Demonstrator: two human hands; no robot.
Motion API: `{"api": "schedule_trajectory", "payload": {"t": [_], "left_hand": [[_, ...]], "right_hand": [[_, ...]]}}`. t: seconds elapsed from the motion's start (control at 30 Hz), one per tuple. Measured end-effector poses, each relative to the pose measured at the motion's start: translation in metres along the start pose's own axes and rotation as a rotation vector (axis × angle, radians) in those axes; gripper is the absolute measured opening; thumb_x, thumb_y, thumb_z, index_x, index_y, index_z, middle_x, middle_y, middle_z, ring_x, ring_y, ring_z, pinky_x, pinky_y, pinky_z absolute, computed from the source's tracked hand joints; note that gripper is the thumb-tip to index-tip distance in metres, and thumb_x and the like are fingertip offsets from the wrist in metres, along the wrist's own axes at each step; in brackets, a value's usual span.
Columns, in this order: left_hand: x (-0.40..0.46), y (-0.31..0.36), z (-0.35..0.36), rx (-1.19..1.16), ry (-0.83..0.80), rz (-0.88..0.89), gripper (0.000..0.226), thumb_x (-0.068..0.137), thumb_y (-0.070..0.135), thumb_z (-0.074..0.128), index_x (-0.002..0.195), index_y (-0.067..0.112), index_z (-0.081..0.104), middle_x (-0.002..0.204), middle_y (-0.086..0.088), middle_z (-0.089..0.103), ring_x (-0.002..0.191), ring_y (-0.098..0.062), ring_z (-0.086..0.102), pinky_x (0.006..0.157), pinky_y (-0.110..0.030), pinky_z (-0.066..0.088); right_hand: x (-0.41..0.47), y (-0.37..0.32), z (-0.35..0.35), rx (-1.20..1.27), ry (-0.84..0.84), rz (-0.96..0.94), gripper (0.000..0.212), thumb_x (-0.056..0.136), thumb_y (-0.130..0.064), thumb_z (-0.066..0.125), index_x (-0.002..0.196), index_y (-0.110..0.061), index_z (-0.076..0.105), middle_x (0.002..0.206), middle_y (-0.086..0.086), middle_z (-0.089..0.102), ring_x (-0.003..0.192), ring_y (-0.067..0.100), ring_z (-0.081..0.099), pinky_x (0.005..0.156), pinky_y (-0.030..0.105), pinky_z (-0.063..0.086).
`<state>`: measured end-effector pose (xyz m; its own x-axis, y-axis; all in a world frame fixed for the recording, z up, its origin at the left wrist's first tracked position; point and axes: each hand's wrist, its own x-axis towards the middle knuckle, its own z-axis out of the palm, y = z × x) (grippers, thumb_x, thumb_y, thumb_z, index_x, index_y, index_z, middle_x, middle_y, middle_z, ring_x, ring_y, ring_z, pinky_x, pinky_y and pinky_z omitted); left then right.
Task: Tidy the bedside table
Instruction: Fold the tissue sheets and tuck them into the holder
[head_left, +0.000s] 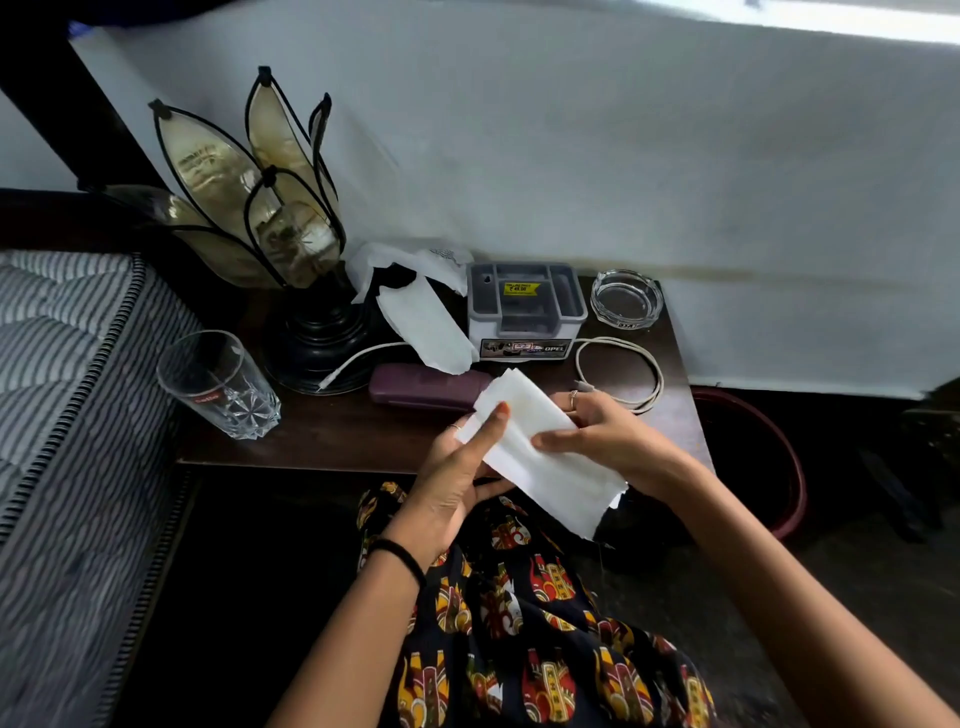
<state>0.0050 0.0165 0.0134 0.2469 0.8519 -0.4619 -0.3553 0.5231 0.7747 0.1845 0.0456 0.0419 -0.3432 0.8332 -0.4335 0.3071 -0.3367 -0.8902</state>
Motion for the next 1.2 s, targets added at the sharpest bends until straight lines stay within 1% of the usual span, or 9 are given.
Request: {"api": "schedule_trajectory", "payload": {"t": [0.1,0.2,0.37,0.47,0.57,0.7,0.9,1.07,1.2], "left_hand": [[0.001,-0.004,-0.002,0.105,0.071,-0.014,0.027,0.077,0.018,0.074,0.102,0.017,0.064,0.096,-0.003,0.073,0.085,-0.014,0.07,0.073,-0.035,0.059],[0.002,-0.006,-0.002,0.128,0.125,-0.002,0.022,0.079,0.003,0.07,0.097,0.014,0.064,0.089,-0.002,0.073,0.076,-0.013,0.071,0.07,-0.032,0.059],[0.004,-0.003,-0.005,0.049,0.224,0.005,0.017,0.081,0.006,0.069,0.093,0.016,0.064,0.093,-0.004,0.072,0.082,-0.017,0.068,0.07,-0.034,0.058],[0.004,-0.002,-0.006,0.022,0.181,-0.018,0.022,0.08,0.001,0.068,0.095,0.016,0.065,0.092,-0.004,0.072,0.081,-0.017,0.069,0.067,-0.033,0.059],[0.002,-0.001,-0.003,-0.017,0.113,-0.033,0.029,0.078,-0.006,0.066,0.093,0.019,0.067,0.09,-0.002,0.073,0.08,-0.016,0.071,0.067,-0.034,0.06],[-0.001,0.003,-0.001,-0.003,0.031,-0.026,0.03,0.083,-0.008,0.059,0.083,0.021,0.07,0.096,-0.003,0.067,0.088,-0.019,0.066,0.053,-0.024,0.057],[-0.001,0.006,-0.003,-0.081,-0.027,-0.07,0.034,0.09,-0.002,0.038,0.083,0.006,0.07,0.106,-0.022,0.068,0.087,-0.031,0.071,0.061,-0.022,0.058],[0.003,0.003,-0.007,-0.112,-0.036,-0.122,0.038,0.092,0.031,0.048,0.092,-0.001,0.068,0.103,-0.02,0.071,0.088,-0.026,0.071,0.072,-0.023,0.058],[0.005,-0.002,-0.005,0.039,0.017,-0.046,0.007,0.084,0.006,0.065,0.089,0.009,0.067,0.099,-0.011,0.067,0.081,-0.015,0.067,0.064,-0.02,0.057]], "right_hand": [[-0.001,0.0,0.0,-0.081,-0.03,0.02,0.014,0.085,-0.009,0.068,0.099,-0.01,0.066,0.085,0.004,0.074,0.07,0.017,0.069,0.058,0.024,0.053],[-0.003,0.001,-0.006,-0.128,-0.03,0.051,0.019,0.084,-0.009,0.069,0.103,-0.011,0.065,0.098,0.011,0.074,0.078,0.02,0.07,0.066,0.027,0.055],[-0.01,0.008,-0.022,-0.06,0.064,0.065,0.016,0.079,-0.013,0.07,0.093,-0.019,0.068,0.093,0.008,0.072,0.078,0.015,0.064,0.061,0.023,0.05],[-0.012,0.016,-0.028,0.072,0.117,0.045,0.02,0.068,-0.011,0.06,0.084,-0.019,0.069,0.08,0.003,0.066,0.073,0.015,0.06,0.059,0.024,0.049],[-0.013,0.023,-0.03,0.209,0.115,0.003,0.03,0.073,0.004,0.051,0.081,-0.018,0.07,0.081,0.007,0.066,0.068,0.016,0.061,0.055,0.024,0.049],[-0.016,0.026,-0.034,0.344,0.04,-0.034,0.04,0.086,0.014,0.043,0.079,-0.014,0.071,0.083,0.002,0.07,0.07,0.01,0.065,0.062,0.019,0.054],[-0.017,0.021,-0.039,0.397,0.133,-0.055,0.035,0.085,0.019,0.038,0.077,0.001,0.067,0.086,0.01,0.072,0.085,0.019,0.064,0.075,0.018,0.056],[-0.017,0.014,-0.04,0.301,0.188,-0.031,0.027,0.086,0.011,0.041,0.087,0.005,0.068,0.098,0.019,0.069,0.098,0.026,0.057,0.079,0.019,0.051],[-0.02,0.008,-0.035,0.433,0.199,-0.056,0.028,0.093,-0.013,0.051,0.112,0.002,0.064,0.115,0.026,0.063,0.106,0.026,0.059,0.085,0.024,0.055]]}}
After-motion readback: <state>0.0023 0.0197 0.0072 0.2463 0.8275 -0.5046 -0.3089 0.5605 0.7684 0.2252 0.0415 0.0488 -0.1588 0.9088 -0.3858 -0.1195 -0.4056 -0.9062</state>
